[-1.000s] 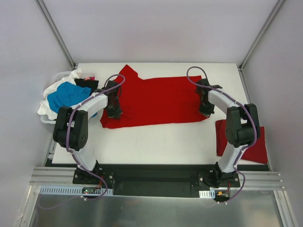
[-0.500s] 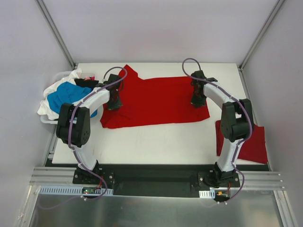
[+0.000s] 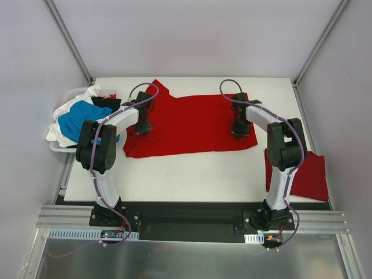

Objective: Fold and stack the t-shirts

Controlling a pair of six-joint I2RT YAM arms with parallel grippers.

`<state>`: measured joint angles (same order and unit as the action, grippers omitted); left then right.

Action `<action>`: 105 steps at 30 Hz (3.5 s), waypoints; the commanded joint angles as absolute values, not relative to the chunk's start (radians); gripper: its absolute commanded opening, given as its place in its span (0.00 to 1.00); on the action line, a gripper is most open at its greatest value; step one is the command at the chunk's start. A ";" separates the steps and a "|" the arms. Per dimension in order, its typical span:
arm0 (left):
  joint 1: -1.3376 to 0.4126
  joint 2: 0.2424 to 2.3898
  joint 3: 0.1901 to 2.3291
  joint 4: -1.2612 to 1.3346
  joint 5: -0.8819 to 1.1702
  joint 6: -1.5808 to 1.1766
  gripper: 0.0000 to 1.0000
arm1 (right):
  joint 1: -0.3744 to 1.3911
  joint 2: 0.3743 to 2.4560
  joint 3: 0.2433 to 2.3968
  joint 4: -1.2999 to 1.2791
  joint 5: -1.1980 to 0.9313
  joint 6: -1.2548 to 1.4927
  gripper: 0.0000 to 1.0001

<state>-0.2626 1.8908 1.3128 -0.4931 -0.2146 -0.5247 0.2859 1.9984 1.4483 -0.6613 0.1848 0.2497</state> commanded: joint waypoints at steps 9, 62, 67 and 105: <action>-0.272 1.763 1.072 -0.457 -0.181 -0.552 0.00 | 0.232 1.861 1.273 -0.629 0.118 0.278 0.01; -0.307 1.586 1.338 -0.641 -0.272 -0.468 0.17 | 0.189 1.631 1.363 -0.823 0.071 0.255 0.53; -0.299 1.870 1.782 -0.846 -0.203 -0.469 0.52 | 0.180 1.810 1.727 -0.905 -0.136 0.221 0.75; -0.032 2.245 2.093 -0.788 0.111 -0.641 0.46 | -0.048 1.979 1.750 -0.641 -0.515 0.284 0.78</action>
<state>-0.0437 2.3592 2.1586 -0.7567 0.2642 -0.6655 -0.0399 1.9457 1.7145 -0.6167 -0.5102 0.3286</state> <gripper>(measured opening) 0.458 0.782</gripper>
